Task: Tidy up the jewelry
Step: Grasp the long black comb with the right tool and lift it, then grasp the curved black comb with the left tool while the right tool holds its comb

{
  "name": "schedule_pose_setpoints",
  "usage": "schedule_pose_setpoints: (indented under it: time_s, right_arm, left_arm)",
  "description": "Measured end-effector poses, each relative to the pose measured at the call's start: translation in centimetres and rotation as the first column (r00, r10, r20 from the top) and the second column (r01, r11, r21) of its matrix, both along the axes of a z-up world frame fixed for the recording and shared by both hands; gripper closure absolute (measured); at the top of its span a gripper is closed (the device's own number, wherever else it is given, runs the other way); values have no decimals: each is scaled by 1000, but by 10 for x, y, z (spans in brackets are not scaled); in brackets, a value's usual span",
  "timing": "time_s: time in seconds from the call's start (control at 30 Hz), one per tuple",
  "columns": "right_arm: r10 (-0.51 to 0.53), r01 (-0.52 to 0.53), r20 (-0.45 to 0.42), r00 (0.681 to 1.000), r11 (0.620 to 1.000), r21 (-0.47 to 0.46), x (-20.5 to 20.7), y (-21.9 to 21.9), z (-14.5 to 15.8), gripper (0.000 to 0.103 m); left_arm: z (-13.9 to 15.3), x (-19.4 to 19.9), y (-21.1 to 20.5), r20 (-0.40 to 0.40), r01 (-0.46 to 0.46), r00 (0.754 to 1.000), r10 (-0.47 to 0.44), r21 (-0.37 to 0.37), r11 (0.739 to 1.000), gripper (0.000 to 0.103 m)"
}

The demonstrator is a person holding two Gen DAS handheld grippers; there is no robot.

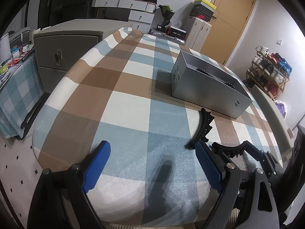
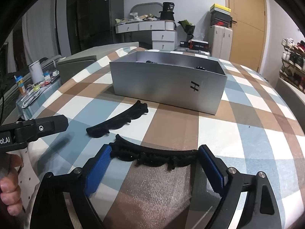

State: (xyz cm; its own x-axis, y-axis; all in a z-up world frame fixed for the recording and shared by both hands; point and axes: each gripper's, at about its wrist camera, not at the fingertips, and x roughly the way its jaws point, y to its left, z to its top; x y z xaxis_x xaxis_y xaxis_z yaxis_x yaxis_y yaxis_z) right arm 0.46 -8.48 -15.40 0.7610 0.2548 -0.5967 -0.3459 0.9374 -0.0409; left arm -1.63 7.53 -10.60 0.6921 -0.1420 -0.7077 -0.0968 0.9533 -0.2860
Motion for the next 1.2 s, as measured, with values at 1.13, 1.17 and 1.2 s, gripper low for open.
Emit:
schedule_pose_setpoints:
  time_s: [1.13, 1.17, 1.2]
  right_arm:
    - [-92, 77, 62, 994, 973, 218, -10, -94, 28, 11]
    - [-95, 80, 58, 994, 972, 221, -9, -95, 28, 11]
    - [-97, 83, 56, 994, 972, 222, -9, -95, 27, 11]
  left_arm:
    - [1, 64, -83, -145, 358, 931, -335, 185, 915, 57]
    - [1, 64, -84, -146, 360, 930, -336, 189, 914, 65]
    - [1, 63, -85, -147, 364, 929, -340, 191, 912, 73]
